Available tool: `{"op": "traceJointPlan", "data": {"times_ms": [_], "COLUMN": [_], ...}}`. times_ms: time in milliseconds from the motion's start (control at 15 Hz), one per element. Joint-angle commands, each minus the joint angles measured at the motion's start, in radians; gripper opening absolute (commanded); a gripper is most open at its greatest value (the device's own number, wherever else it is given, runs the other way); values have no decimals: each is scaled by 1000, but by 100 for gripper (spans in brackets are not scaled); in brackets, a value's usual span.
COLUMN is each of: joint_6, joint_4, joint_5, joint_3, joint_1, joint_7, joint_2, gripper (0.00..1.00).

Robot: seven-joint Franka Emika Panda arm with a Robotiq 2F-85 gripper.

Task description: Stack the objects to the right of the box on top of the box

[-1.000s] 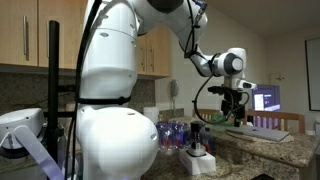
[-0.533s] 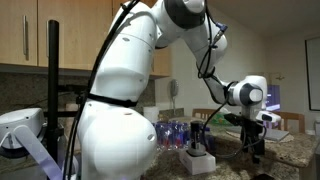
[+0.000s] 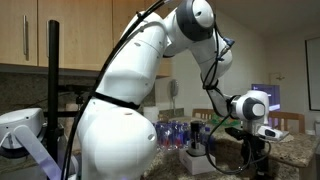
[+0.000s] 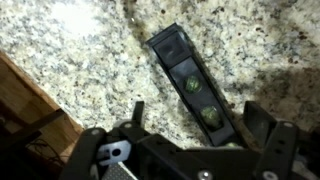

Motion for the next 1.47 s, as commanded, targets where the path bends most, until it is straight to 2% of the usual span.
{"op": "traceJointPlan", "data": {"times_ms": [0, 333, 733, 1067, 1400], "joint_6": [22, 64, 95, 96, 76], "joint_4": [-29, -78, -102, -106, -81], "joint_5": [-54, -103, -110, -110, -114], "joint_3": [-9, 5, 15, 30, 43], "joint_1": [5, -3, -10, -2, 18], "joint_7": [-112, -287, -417, -470, -452], "joint_2": [-12, 2, 27, 33, 43], "gripper": [100, 100, 100, 100, 100]}}
